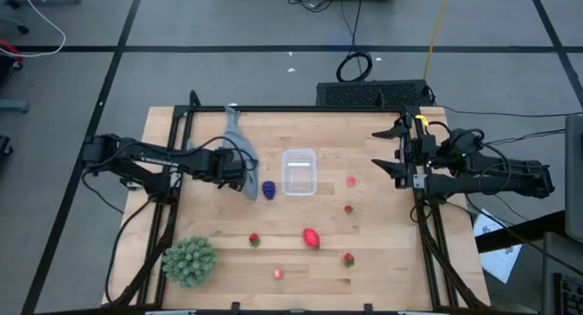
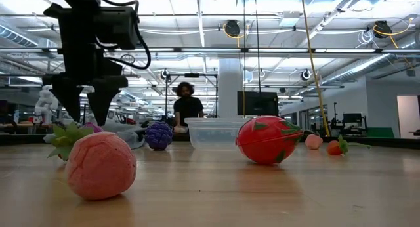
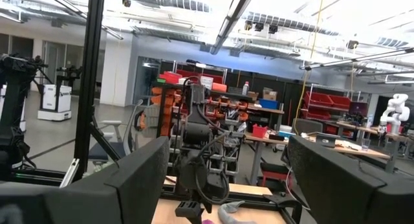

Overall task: Pick and placing Produce into tupperware
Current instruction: Put the purple onion into the transparent bin

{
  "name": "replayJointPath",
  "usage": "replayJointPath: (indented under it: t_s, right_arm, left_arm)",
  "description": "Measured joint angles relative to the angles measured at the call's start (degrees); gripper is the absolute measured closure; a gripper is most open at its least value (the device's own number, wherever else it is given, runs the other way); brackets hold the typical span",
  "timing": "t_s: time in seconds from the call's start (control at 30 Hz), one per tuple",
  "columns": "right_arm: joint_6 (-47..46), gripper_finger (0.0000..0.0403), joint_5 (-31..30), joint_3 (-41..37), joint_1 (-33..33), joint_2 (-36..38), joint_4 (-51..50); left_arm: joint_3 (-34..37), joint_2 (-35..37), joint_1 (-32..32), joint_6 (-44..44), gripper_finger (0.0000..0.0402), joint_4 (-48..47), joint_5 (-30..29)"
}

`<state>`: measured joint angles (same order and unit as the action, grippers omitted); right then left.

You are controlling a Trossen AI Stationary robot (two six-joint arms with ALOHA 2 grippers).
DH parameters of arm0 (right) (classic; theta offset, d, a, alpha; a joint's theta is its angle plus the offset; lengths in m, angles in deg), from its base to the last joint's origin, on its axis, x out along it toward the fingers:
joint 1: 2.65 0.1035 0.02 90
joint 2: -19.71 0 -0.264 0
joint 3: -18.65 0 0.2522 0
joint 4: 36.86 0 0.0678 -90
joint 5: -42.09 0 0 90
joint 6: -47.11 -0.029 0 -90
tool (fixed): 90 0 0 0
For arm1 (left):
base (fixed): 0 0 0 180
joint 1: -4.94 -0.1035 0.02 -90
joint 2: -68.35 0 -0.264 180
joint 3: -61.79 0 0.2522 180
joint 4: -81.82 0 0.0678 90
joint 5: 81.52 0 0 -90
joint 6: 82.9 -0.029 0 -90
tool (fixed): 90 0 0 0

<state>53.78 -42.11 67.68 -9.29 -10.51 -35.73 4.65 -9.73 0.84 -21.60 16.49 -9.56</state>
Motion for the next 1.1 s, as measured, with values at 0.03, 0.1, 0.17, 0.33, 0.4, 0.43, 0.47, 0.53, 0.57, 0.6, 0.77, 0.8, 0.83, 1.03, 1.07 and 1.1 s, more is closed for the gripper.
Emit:
replayJointPath:
  t_s: [0.03,0.1,0.17,0.33,0.4,0.43,0.47,0.53,0.57,0.6,0.77,0.8,0.83,1.03,1.07,1.1]
  right_arm:
    - [0.0,0.0094,0.0,0.0,0.0,0.0,0.0]
    - [0.0,0.0094,0.0,0.0,0.0,0.0,0.0]
    - [0.0,0.0094,0.0,0.0,0.0,0.0,0.0]
    - [0.0,0.0094,0.0,0.0,0.0,0.0,0.0]
    - [0.0,0.0094,0.0,0.0,0.0,0.0,-0.1]
    - [0.0,0.0094,0.0,0.0,0.0,0.0,-0.1]
    - [0.0,0.0094,0.0,0.0,0.0,0.0,-0.1]
    - [0.0,0.0094,0.0,0.0,0.0,0.0,-0.2]
    - [0.0,0.0094,0.0,0.0,0.0,0.0,-0.2]
    - [0.0,0.0094,0.0,0.0,0.0,0.0,-0.2]
    - [0.0,0.0094,0.0,0.0,0.0,0.0,-0.4]
    - [0.0,0.0094,0.0,0.0,0.0,0.0,-0.6]
    - [0.0,0.0094,0.0,0.0,0.0,0.0,-0.6]
    - [0.0,0.0094,0.0,0.0,0.0,0.0,-0.7]
    - [0.0,0.0094,0.0,0.0,0.0,0.0,-0.7]
    - [0.0,0.0094,0.0,0.0,0.0,0.0,-0.8]
  left_arm:
    - [0.2,0.0,0.0,0.0,0.0041,0.4,0.0]
    - [0.6,0.0,0.0,-0.1,0.0041,1.6,0.0]
    - [1.0,0.0,0.0,-0.1,0.0041,2.6,0.0]
    - [1.9,-0.3,0.0,-0.8,0.0041,4.8,0.2]
    - [1.9,-0.3,0.0,-1.2,0.0041,4.8,0.0]
    - [1.9,-0.4,0.0,-1.4,0.0041,4.8,-0.1]
    - [1.9,-0.8,0.0,-1.7,0.0041,5.0,-0.2]
    - [2.0,-1.9,0.0,-1.8,0.0041,4.9,-0.2]
    - [2.0,-2.2,0.0,-1.8,0.0041,4.6,-0.3]
    - [2.0,-2.7,0.0,-2.0,0.0041,4.7,-0.3]
    - [2.0,-6.1,-0.2,-2.7,0.0041,5.3,-0.4]
    - [2.0,-6.7,-0.5,-2.7,0.0041,5.3,-0.4]
    - [2.0,-7.3,-0.7,-2.8,0.0041,5.2,-0.4]
    - [2.0,-8.2,-2.3,-3.8,0.0041,5.6,-0.5]
    - [2.0,-8.2,-2.5,-3.8,0.0041,5.6,-0.5]
    - [2.0,-8.1,-2.6,-3.8,0.0041,5.6,-0.5]
